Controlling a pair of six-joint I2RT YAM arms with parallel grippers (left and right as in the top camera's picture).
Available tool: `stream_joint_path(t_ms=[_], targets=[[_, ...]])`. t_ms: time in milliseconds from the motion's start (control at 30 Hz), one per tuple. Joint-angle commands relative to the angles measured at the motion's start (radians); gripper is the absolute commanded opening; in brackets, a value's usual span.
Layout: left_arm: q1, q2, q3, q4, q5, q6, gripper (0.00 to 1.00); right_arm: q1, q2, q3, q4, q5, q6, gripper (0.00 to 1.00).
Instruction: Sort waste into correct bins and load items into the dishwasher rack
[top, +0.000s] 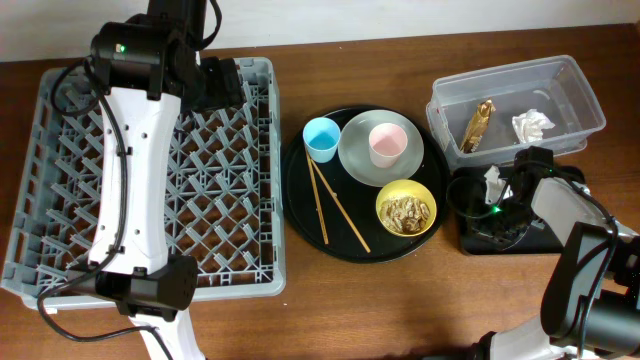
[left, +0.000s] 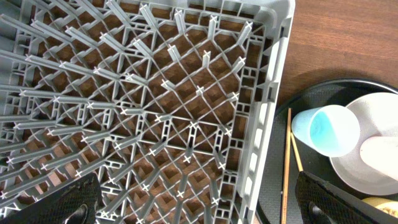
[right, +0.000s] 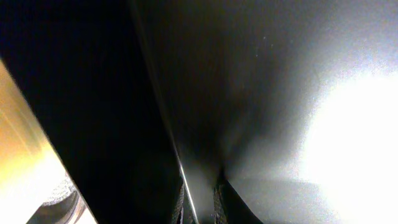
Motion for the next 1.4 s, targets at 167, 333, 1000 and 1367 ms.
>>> stream_joint_path(t_ms=[167,333,1000,1367], targets=[[0.0,-0.003,0.008,0.001,-0.014,0.013,0.99,0.007,-0.014,0.026,-0.018,-0.002,-0.014,0.21],[0.0,-0.003,0.008,0.001,-0.014,0.013,0.99,-0.006,-0.039,0.269,-0.217,0.034,0.043,0.19],[0.0,-0.003,0.008,0.001,-0.014,0.013,0.99,-0.439,-0.169,0.203,-0.426,0.715,1.097,0.04],[0.0,-0.003,0.008,0.001,-0.014,0.013,0.99,-0.539,-0.169,-0.066,-0.033,0.439,0.853,0.04]])
